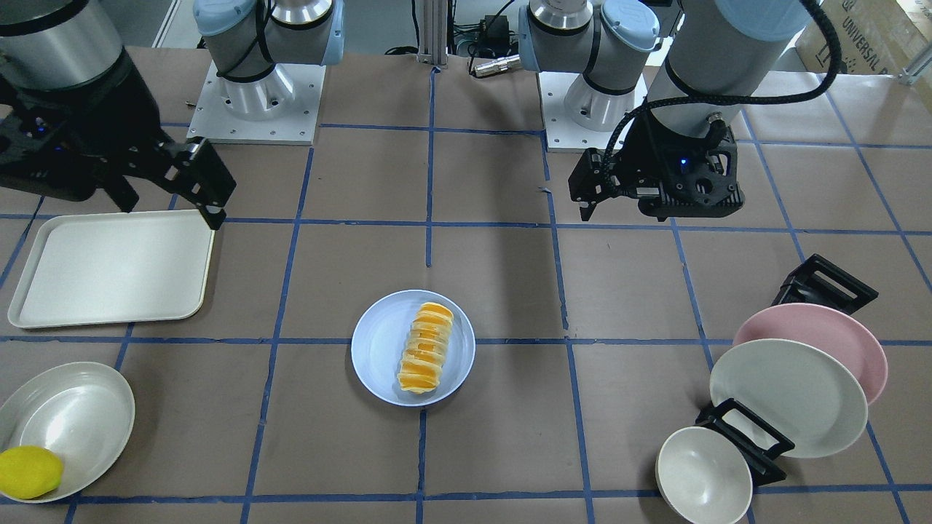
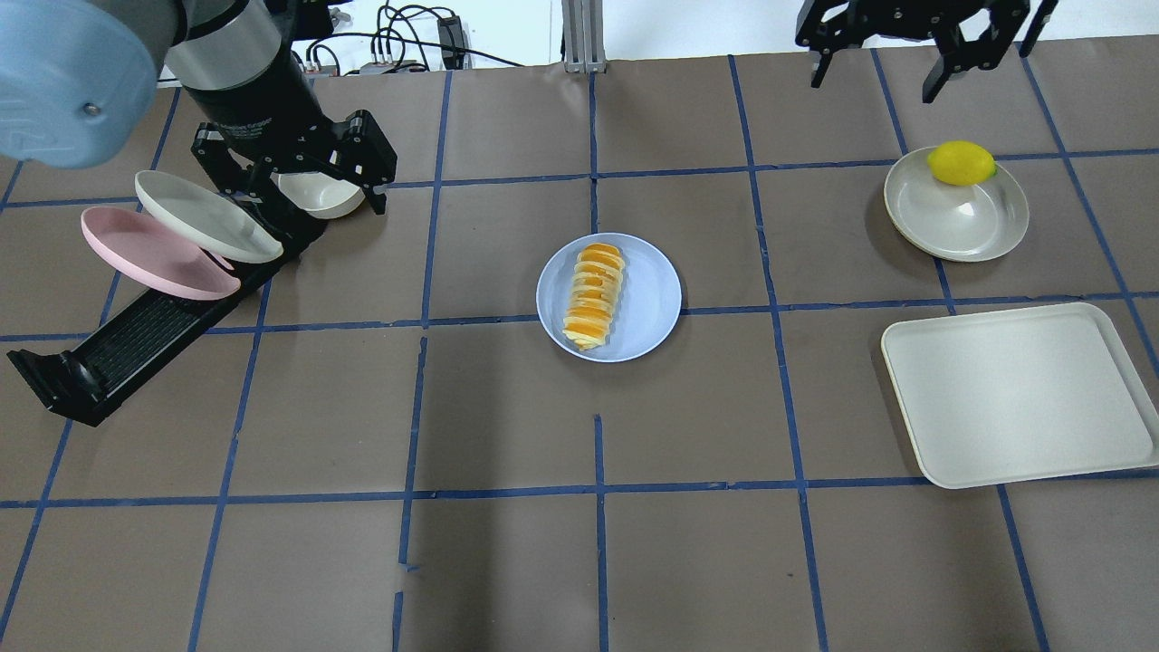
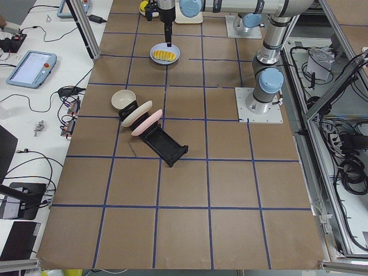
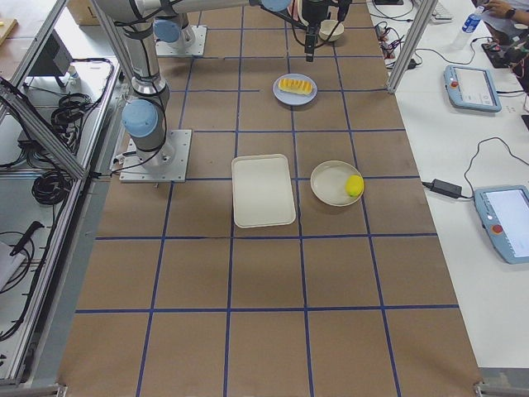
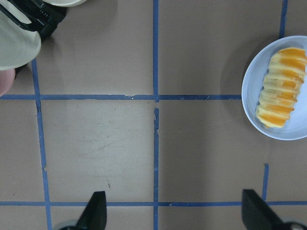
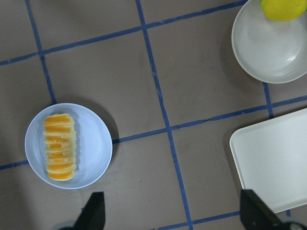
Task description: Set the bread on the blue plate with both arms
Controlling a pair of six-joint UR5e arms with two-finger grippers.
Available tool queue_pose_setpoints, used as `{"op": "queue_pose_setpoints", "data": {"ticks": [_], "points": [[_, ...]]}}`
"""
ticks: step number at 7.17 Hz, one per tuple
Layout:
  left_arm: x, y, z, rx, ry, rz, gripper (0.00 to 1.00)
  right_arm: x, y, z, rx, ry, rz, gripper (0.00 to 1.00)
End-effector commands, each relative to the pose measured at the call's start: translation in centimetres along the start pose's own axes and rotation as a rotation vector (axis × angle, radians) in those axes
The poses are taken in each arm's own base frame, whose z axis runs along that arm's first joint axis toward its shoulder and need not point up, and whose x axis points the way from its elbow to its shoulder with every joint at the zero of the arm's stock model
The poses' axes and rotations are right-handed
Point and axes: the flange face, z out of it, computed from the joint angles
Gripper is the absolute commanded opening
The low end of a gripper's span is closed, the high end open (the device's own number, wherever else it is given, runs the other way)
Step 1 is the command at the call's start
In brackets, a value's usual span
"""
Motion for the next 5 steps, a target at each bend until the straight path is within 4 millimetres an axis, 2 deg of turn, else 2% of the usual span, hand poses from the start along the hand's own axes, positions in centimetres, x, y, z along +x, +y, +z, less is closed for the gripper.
{"op": "queue_pose_setpoints", "data": {"ticks": [1,5], "points": [[-0.1,0.3,0.1,-0.001,0.000,-0.001,1.00,-2.2,1.1,0.6,-0.019,0.012,-0.027,1.00],[-0.1,0.2,0.1,-0.001,0.000,0.000,1.00,-1.1,0.3,1.1,-0.014,0.019,-0.024,1.00]]}}
